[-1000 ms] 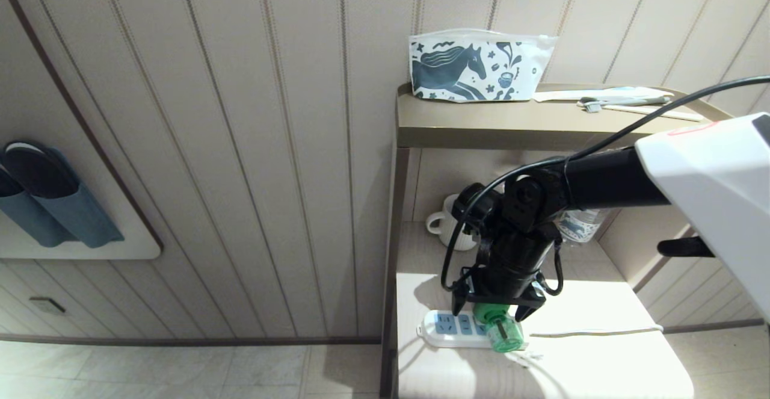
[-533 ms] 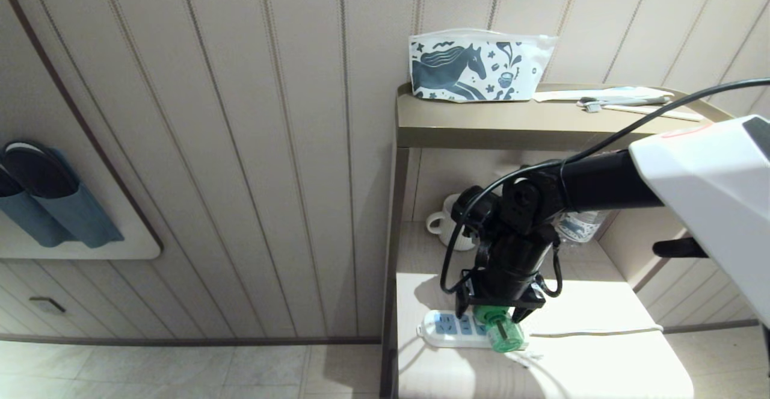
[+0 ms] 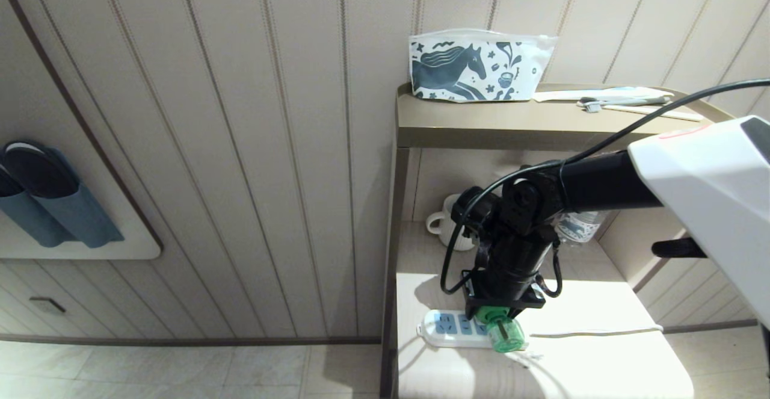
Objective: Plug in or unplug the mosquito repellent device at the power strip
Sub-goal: Hold the socket with your left hand and unplug it with your right hand
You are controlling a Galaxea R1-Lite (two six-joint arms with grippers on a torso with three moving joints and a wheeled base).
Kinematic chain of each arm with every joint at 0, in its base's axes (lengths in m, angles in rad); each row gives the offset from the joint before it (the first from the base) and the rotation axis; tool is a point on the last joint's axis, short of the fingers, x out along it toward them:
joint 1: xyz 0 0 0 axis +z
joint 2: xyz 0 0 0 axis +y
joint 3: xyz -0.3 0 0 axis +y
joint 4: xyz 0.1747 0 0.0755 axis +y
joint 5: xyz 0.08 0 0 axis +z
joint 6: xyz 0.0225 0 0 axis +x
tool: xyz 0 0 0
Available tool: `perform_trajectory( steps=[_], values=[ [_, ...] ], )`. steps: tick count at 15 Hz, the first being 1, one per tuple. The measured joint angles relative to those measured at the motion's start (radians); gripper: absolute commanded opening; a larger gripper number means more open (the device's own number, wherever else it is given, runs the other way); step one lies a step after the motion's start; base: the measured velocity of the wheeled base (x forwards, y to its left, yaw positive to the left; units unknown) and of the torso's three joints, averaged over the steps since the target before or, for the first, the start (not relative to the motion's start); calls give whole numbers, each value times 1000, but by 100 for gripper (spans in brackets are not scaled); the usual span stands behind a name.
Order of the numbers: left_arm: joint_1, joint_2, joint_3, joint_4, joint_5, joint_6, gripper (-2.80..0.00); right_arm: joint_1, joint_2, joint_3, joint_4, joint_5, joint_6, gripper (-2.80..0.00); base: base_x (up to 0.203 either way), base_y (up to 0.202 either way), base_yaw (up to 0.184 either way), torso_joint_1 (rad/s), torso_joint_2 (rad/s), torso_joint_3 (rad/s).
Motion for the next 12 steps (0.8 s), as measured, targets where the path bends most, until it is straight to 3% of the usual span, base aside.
perform_trajectory(
  steps=[12],
  values=[
    [0, 0, 0, 0, 0, 0, -280, 10, -7, 13, 0, 0, -7, -280, 0, 0, 0, 0, 0, 0]
  ],
)
